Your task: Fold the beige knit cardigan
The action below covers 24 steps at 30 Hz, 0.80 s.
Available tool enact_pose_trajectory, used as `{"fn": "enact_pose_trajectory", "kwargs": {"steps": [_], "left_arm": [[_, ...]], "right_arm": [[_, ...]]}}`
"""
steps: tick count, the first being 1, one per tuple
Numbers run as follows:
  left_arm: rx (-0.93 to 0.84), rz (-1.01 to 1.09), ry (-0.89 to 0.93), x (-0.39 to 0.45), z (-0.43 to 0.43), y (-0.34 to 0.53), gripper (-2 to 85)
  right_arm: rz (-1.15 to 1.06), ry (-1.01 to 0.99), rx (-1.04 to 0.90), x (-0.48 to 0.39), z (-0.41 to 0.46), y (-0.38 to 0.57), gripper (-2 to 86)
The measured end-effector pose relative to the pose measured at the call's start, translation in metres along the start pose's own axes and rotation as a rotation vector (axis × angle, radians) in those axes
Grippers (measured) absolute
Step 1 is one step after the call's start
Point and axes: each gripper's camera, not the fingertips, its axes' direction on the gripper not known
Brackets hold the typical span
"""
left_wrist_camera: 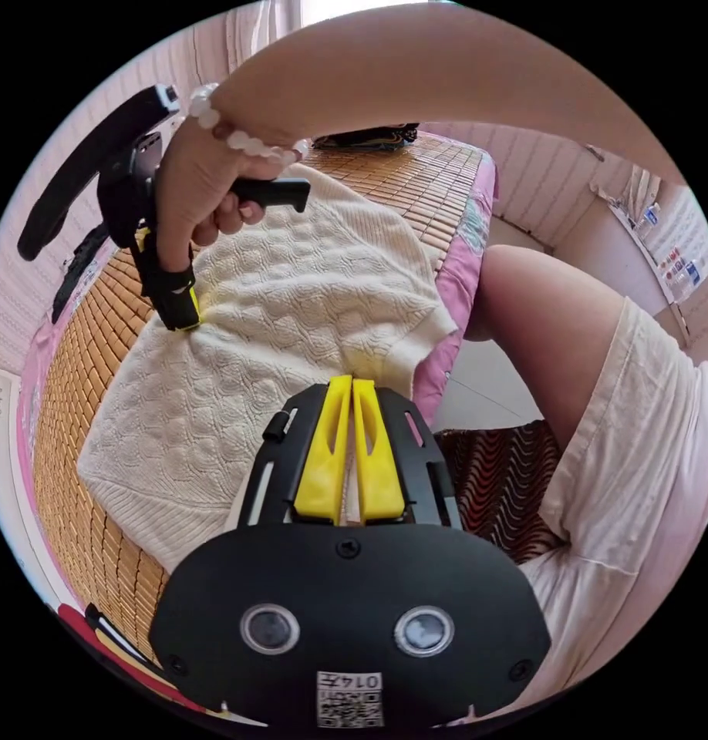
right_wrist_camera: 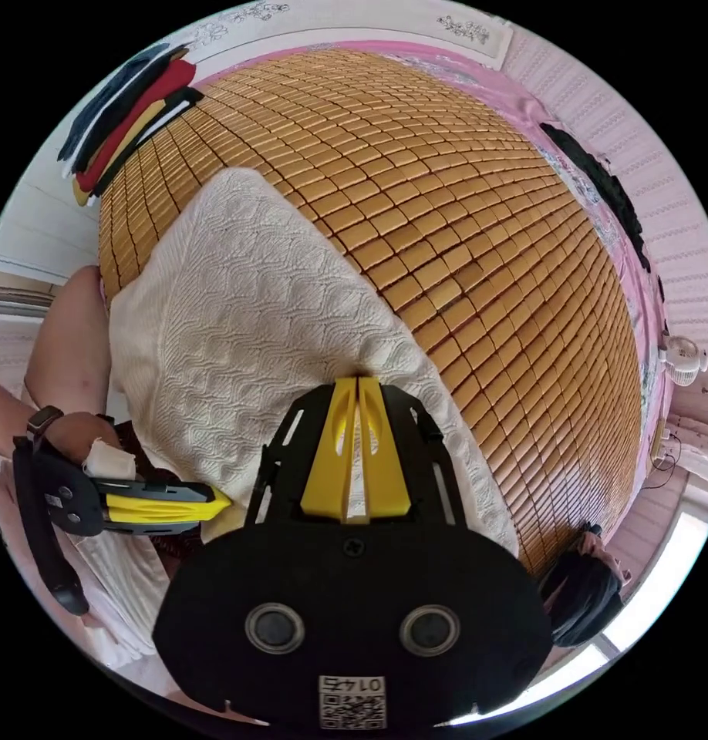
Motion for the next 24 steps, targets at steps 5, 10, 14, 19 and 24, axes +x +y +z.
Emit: {"fn": "enact_pose_trajectory", "kwargs": {"steps": [5, 10, 14, 19, 24], "left_arm": [[-0.057, -0.004, 0.022, 0.009, -0.004, -0.017, -1.0], [-0.038, 0.022, 0.074, 0.028, 0.006, -0.015, -1.0], [-0.018, 0.000, 0.043, 0.040, 0.000, -0.006, -1.0], [0.114, 0.008, 0.102, 0.053, -0.021, 0.020, -0.9], [0.220, -0.032, 0.110, 0.055, -0.029, 0.028, 0.1]], "right_arm": [[-0.143, -0.003, -0.194, 0.008, 0.006, -0.024, -0.7], [-0.104, -0.097, -0.243, 0.038, 0.008, -0.018, -0.9], [-0.015, -0.117, -0.037, 0.056, -0.003, 0.028, -0.9], [0.392, -0.081, 0.488, 0.074, -0.032, 0.207, 0.0], [0.789, -0.106, 0.389, 0.069, -0.010, 0.348, 4.6]]}}
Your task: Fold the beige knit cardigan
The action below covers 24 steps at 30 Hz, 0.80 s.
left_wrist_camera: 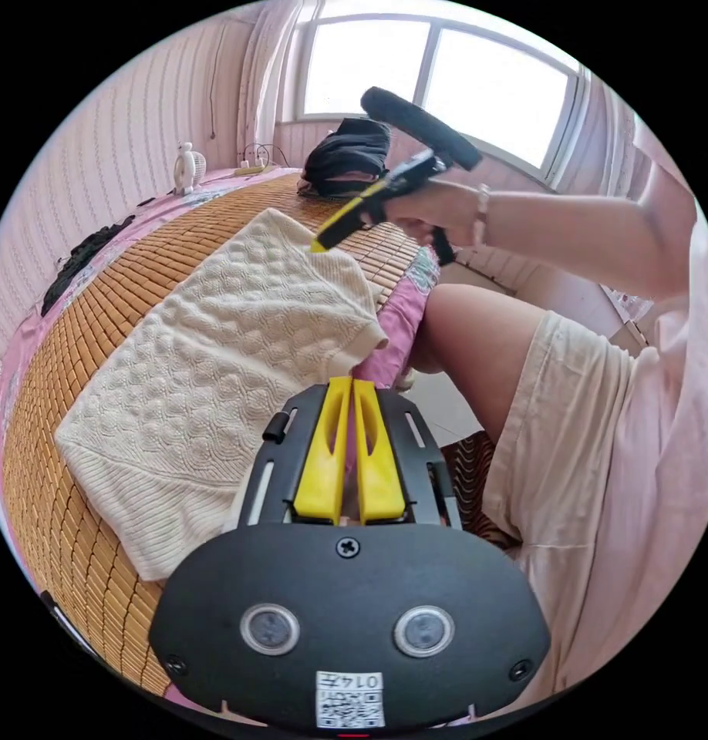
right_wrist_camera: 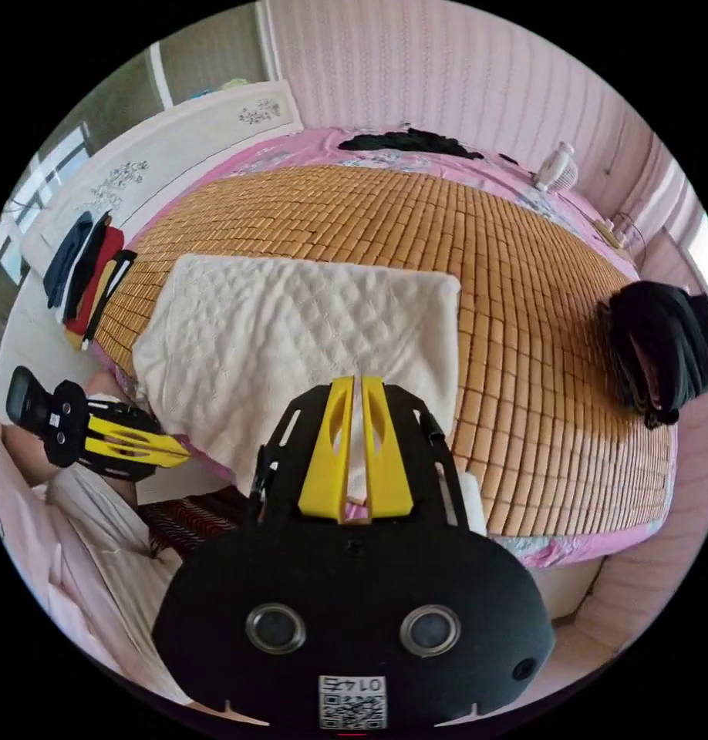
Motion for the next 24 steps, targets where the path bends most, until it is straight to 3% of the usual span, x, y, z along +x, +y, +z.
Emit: {"fn": "enact_pose_trajectory", "kwargs": {"steps": [6, 11, 15, 17, 20, 24], "left_arm": [[0.055, 0.006, -0.026, -0.002, 0.005, -0.025, 11.7], [0.045, 0.066, 0.005, 0.004, 0.026, -0.058, 15.7], [0.052, 0.055, -0.033, 0.003, 0.033, -0.070, 13.4], [0.034, -0.005, -0.096, -0.004, 0.032, -0.068, 7.4], [0.031, -0.047, -0.067, -0.012, 0.028, -0.056, 5.0], [0.077, -0.029, -0.082, -0.013, 0.009, -0.044, 4.6]], "right_arm": [[0.199, -0.251, -0.107, 0.067, 0.011, 0.034, 7.5], [0.225, -0.389, 0.023, 0.102, -0.025, 0.042, 3.4], [0.230, -0.611, 0.165, 0.132, -0.059, 0.052, 2.2], [0.254, -0.728, 0.224, 0.151, -0.063, 0.061, 1.7], [0.449, -0.710, 0.259, 0.198, -0.057, 0.088, 2.2], [0.611, -0.740, 0.196, 0.229, -0.040, 0.115, 13.5]]}}
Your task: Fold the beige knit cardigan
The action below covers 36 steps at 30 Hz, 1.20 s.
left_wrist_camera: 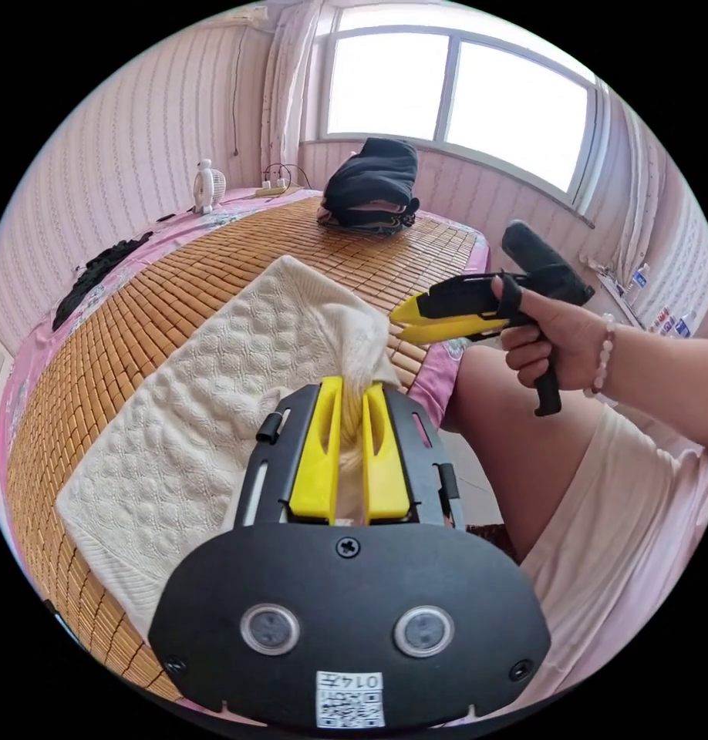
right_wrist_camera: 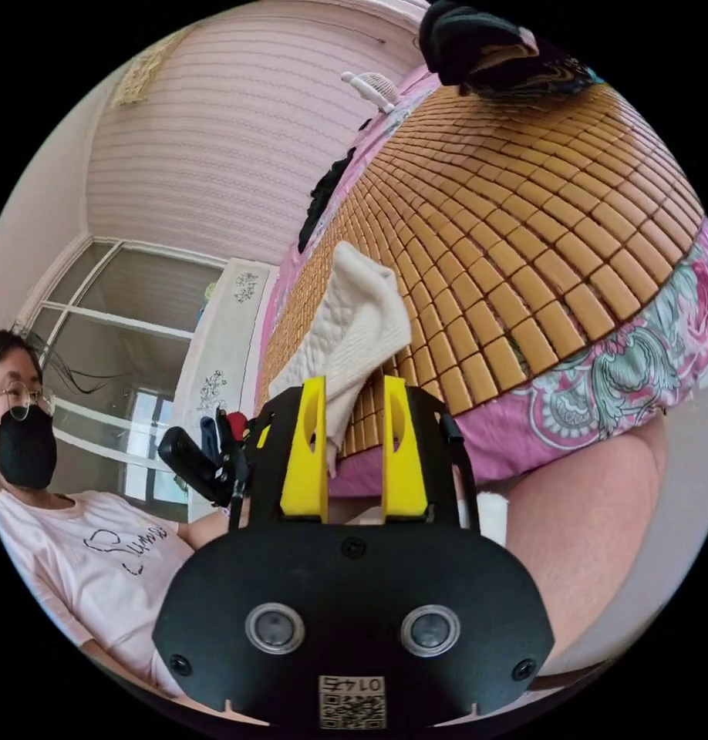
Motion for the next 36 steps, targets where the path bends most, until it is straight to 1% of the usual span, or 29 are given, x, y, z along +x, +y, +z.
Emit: {"fn": "enact_pose_trajectory", "kwargs": {"steps": [1, 2, 4, 5, 8, 10, 12, 15, 17, 19, 21, 23, 25, 26, 27, 28, 31, 33, 35, 36], "left_arm": [[0.011, 0.001, 0.018, -0.002, -0.008, 0.003, 4.5], [0.022, 0.002, 0.036, -0.005, -0.015, 0.007, 4.5], [0.025, 0.013, 0.054, -0.008, -0.027, 0.013, 4.4], [0.025, 0.027, 0.064, -0.010, -0.034, 0.017, 4.4], [0.031, 0.059, 0.095, -0.014, -0.050, 0.030, 4.4], [0.032, 0.060, 0.110, -0.017, -0.054, 0.037, 4.4], [0.020, 0.041, 0.125, -0.021, -0.054, 0.041, 4.4], [0.081, 0.034, 0.177, -0.026, -0.062, 0.041, 4.5], [0.160, 0.037, 0.230, -0.027, -0.070, 0.038, 4.7], [0.210, 0.021, 0.254, -0.029, -0.075, 0.037, 4.9], [0.240, -0.006, 0.276, -0.034, -0.080, 0.041, 5.2], [0.251, -0.042, 0.258, -0.045, -0.091, 0.053, 5.5], [0.200, -0.073, 0.235, -0.057, -0.102, 0.068, 5.6], [0.159, -0.094, 0.225, -0.066, -0.111, 0.080, 5.5], [0.144, -0.107, 0.217, -0.071, -0.117, 0.087, 5.5], [0.117, -0.132, 0.198, -0.080, -0.129, 0.103, 5.4], [0.028, -0.184, 0.161, -0.101, -0.154, 0.137, 5.1], [-0.005, -0.230, 0.098, -0.113, -0.166, 0.151, 5.1], [0.009, -0.332, 0.007, -0.131, -0.174, 0.164, 5.8], [0.020, -0.367, -0.006, -0.136, -0.174, 0.167, 6.1]], "right_arm": [[0.010, -0.035, -0.016, 0.004, 0.003, 0.000, 15.9], [0.021, -0.057, -0.018, 0.007, 0.004, 0.000, 16.4], [0.061, -0.148, 0.035, 0.015, 0.006, -0.005, 17.6], [0.073, -0.162, 0.056, 0.017, 0.007, -0.006, 17.7], [0.137, -0.266, 0.066, 0.030, 0.015, -0.013, 14.7], [0.182, -0.331, 0.110, 0.039, 0.014, -0.011, 8.8], [0.150, -0.405, 0.129, 0.035, 0.008, -0.010, 7.9], [-0.003, -0.421, 0.150, 0.010, -0.018, -0.013, 7.3], [-0.126, -0.397, 0.147, -0.013, -0.036, -0.016, 7.2], [-0.295, -0.312, 0.092, -0.055, -0.049, -0.021, 7.2], [-0.421, -0.223, 0.029, -0.092, -0.043, -0.022, 7.3], [-0.544, -0.158, -0.064, -0.129, -0.019, -0.020, 7.4], [-0.700, -0.108, -0.245, -0.171, 0.038, -0.006, 7.7], [-0.731, -0.093, -0.293, -0.179, 0.055, -0.001, 7.8], [-0.785, -0.052, -0.388, -0.191, 0.094, 0.013, 8.4], [-0.817, 0.005, -0.471, -0.195, 0.135, 0.029, 9.2], [-0.847, 0.166, -0.592, -0.192, 0.210, 0.065, 12.6], [-0.855, 0.125, -0.566, -0.197, 0.216, 0.075, 13.7], [-0.864, 0.085, -0.517, -0.201, 0.207, 0.078, 14.1], [-0.856, 0.079, -0.471, -0.200, 0.196, 0.077, 14.1]]}}
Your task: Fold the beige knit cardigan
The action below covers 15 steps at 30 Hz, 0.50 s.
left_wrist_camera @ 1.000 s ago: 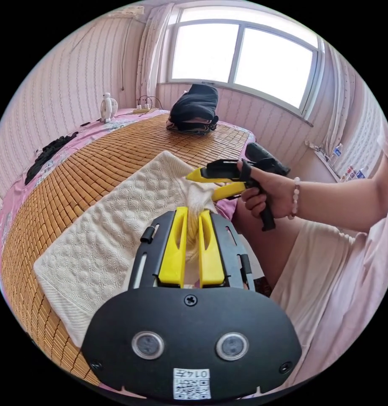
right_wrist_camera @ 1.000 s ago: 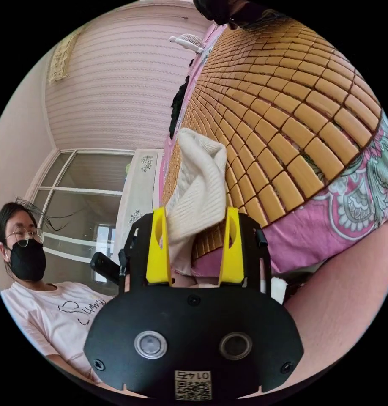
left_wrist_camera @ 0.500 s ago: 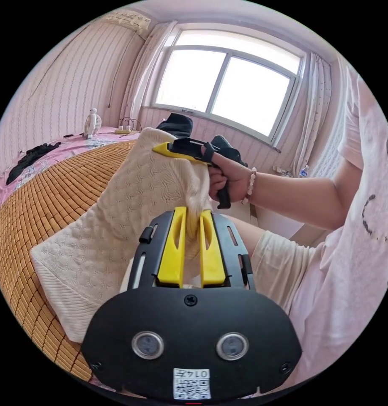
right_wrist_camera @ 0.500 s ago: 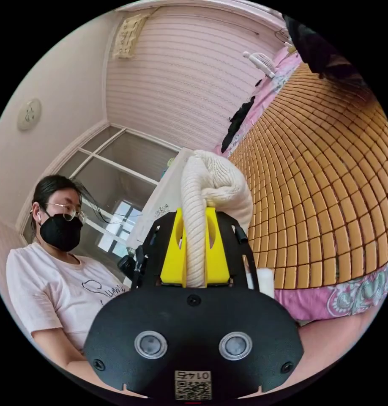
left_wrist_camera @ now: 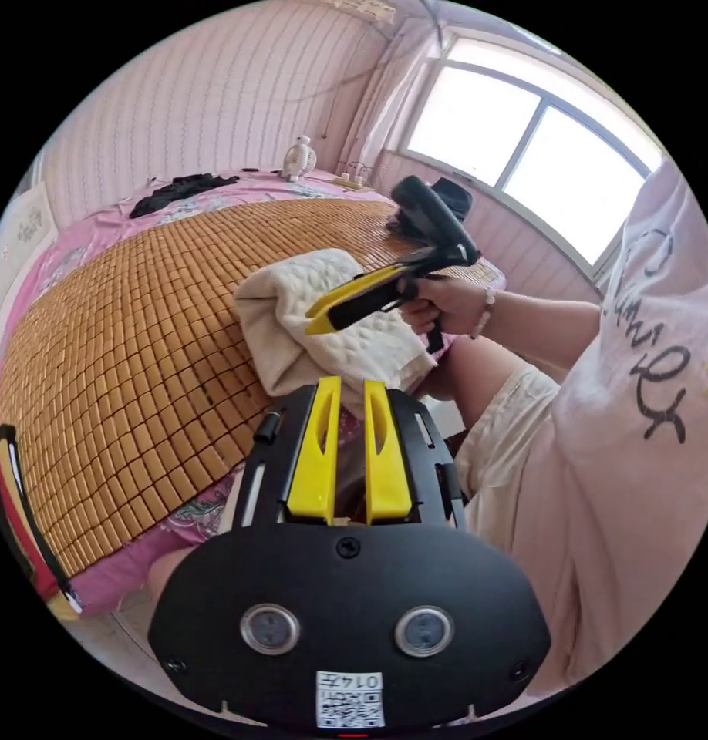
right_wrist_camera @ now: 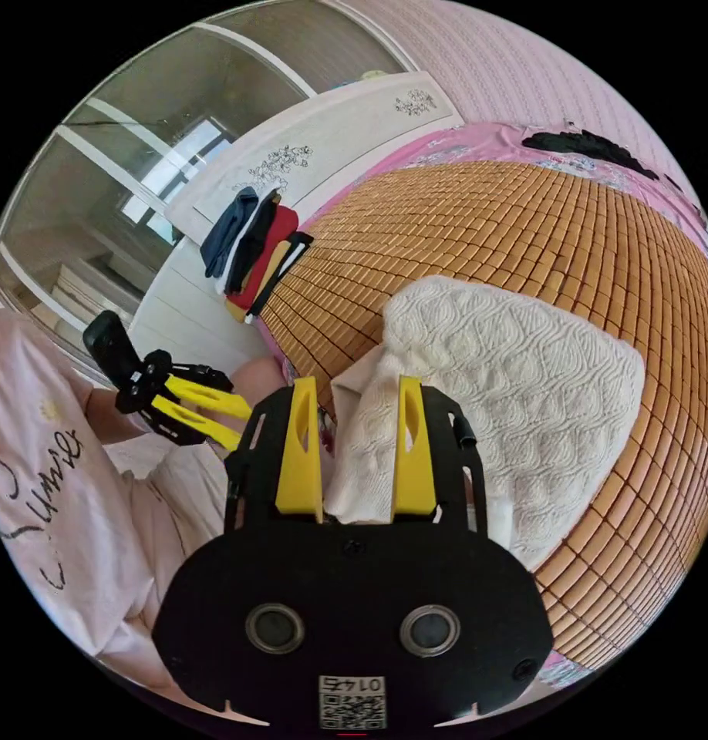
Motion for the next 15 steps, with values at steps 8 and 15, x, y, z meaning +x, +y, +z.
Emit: {"fn": "enact_pose_trajectory", "kwargs": {"steps": [8, 15], "left_arm": [[-0.003, -0.340, -0.022, -0.044, 0.060, -0.014, 14.0], [-0.118, -0.263, -0.061, -0.037, 0.078, -0.029, 13.0]], "right_arm": [[0.362, 0.251, 0.031, 0.051, -0.031, 0.062, 14.8], [0.471, 0.149, -0.053, 0.064, 0.010, 0.066, 8.2]]}}
